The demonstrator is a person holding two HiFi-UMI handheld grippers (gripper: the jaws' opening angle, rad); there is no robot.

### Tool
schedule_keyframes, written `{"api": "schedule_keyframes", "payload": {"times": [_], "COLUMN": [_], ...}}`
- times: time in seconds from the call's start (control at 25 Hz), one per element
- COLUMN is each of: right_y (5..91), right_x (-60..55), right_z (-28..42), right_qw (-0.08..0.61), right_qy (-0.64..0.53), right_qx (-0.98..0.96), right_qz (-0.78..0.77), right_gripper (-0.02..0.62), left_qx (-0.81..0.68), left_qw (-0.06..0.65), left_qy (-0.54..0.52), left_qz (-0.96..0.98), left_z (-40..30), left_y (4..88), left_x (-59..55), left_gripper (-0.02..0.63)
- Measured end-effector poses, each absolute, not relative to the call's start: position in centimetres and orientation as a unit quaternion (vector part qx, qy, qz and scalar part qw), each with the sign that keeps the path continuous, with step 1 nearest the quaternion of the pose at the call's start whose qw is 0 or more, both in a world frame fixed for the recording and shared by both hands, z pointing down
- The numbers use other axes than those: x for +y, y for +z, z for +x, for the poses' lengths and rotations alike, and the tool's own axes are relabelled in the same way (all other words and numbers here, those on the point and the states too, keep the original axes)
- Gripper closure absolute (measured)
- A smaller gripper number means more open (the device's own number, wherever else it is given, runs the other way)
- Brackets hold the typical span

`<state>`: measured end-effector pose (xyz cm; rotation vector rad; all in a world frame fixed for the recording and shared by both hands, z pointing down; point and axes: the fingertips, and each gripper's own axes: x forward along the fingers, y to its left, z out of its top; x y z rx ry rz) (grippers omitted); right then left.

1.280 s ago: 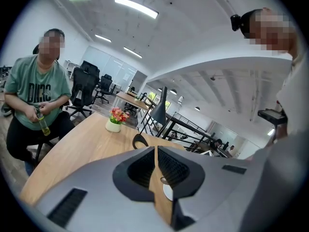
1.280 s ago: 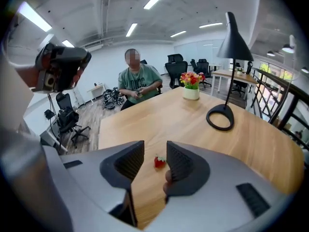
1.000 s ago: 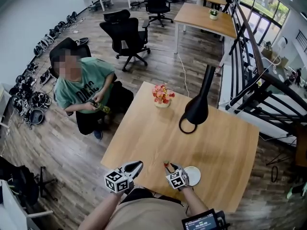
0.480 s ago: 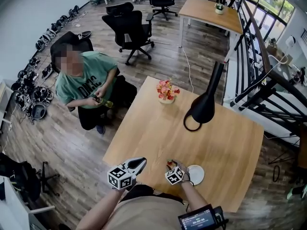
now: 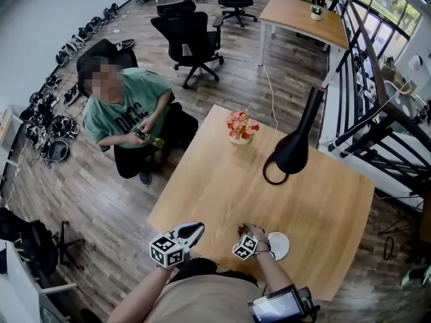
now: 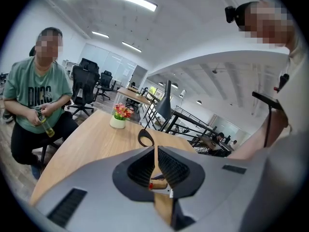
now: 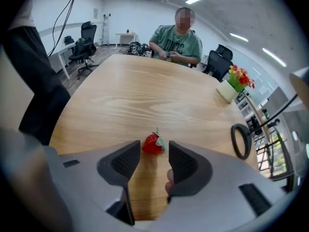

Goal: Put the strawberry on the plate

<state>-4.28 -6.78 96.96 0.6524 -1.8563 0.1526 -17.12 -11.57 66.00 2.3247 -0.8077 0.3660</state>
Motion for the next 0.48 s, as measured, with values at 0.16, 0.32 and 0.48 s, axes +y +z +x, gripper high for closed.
{"api": "schedule_keyframes", "payload": {"times": [0.16,0.32,0.48], "right_y": [97.6,98.6,99.0], "right_x": [-7.1,-6.9,-7.0], "right_z": [-4.0,-4.0,-4.1], "right_qw": [0.578,0.602,0.612], "right_qy": [-0.003,-0.047,-0.069], "right_qx": [-0.778,-0.771,-0.767], "right_qz": [0.247,0.202,0.180], "right_gripper": [0.410,0.410,0.410], "left_qx": [-0.313,-0.317,-0.324], "left_qw": [0.323,0.325,0.325], "left_qy": [0.138,0.136,0.134], "left_qz": [0.882,0.881,0.879], "left_z": [-17.4,-17.5,-17.8], "left_y": [66.1,66.3,66.1], "left_x": [-11.1,-10.8,-10.6], "left_gripper": [0.600,0.600,0.600]}}
